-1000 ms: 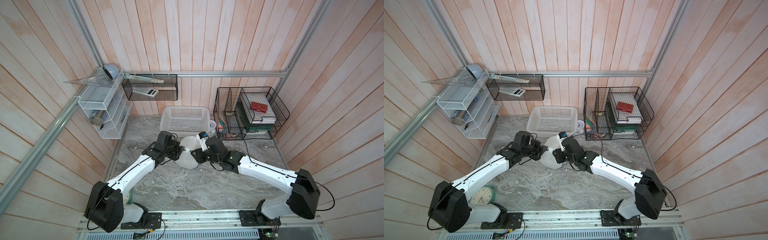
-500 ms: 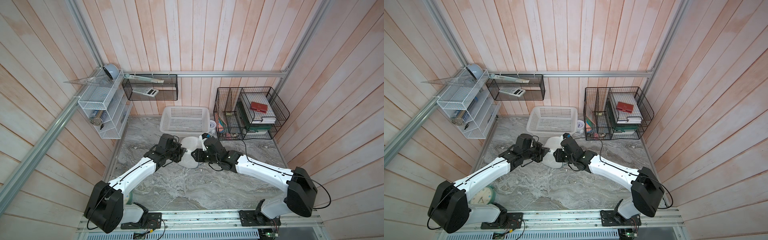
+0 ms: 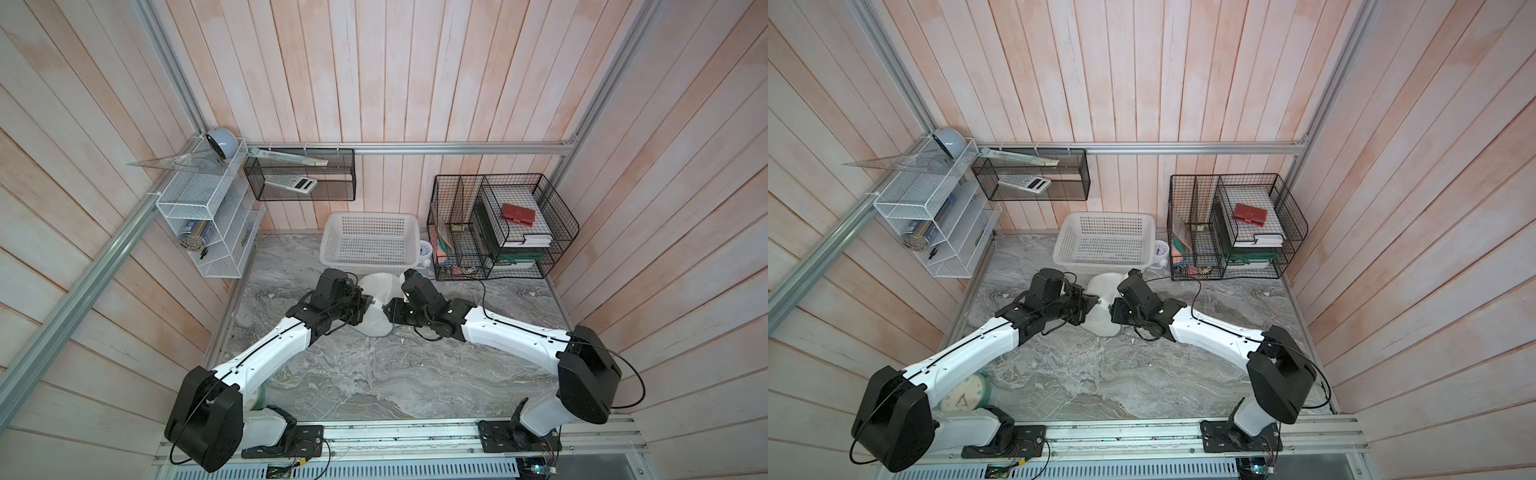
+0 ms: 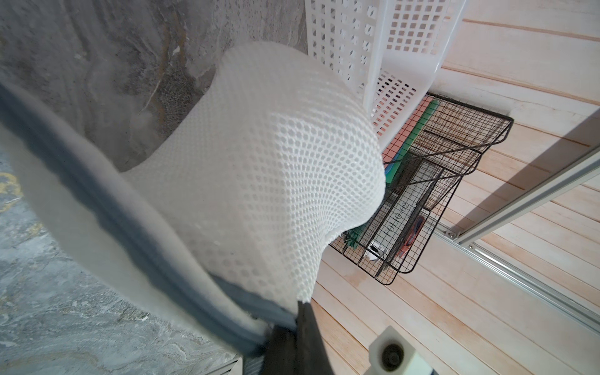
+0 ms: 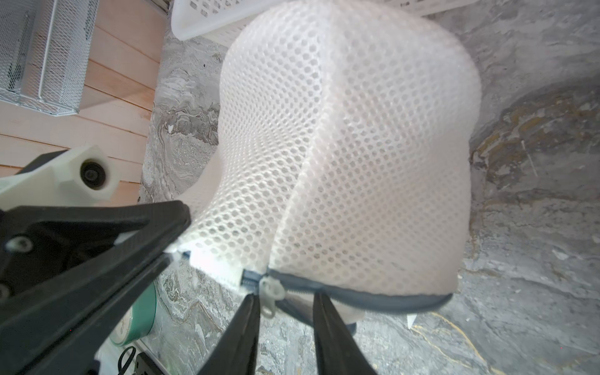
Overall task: Turn the laundry bag inside out
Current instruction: Zip the zipper on the laundry bag.
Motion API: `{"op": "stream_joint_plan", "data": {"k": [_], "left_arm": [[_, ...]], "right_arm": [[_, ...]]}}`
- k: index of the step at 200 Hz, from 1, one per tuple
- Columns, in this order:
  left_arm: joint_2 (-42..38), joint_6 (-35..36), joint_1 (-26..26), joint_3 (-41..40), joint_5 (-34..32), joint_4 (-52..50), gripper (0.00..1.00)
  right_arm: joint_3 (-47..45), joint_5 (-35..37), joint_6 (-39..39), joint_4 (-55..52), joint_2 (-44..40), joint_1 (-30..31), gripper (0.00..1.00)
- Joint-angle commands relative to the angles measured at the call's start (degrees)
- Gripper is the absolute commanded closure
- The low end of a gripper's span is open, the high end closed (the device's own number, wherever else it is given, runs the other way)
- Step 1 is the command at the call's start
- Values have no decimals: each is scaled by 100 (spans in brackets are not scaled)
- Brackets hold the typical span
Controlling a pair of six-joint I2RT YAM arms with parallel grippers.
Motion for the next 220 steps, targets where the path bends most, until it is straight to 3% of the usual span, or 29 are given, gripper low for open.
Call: {"op": "stream_joint_plan", "data": {"k": [1,14,57,72,139,165,220], "left_arm": [[-103,-28,-41,-69,-48,123,100],[-113,-38,-41,-76,-50,128,100],[-108,-56,-25,-95,-85,139,100],[-116,-50,1,-82,-97,129,100],[-109,8,73,-36,-113,62,100],[-91,6,73,-34,-90,94,100],[-77,-1,77,-39,-76,97,100]], "right_arm": [[144,81,34,-78,100,-49,77],[128,40,49,-63,108,-66,85],[74,32,19,-146,-47,-106,93],[-9,11,11,-178,-124,-135,100],[-275,-154,-111,-66,-332,-251,100],[-84,-296,-260,-121,-216,-201,75],[184,-339,-539,-135,-34,-86,74]]}}
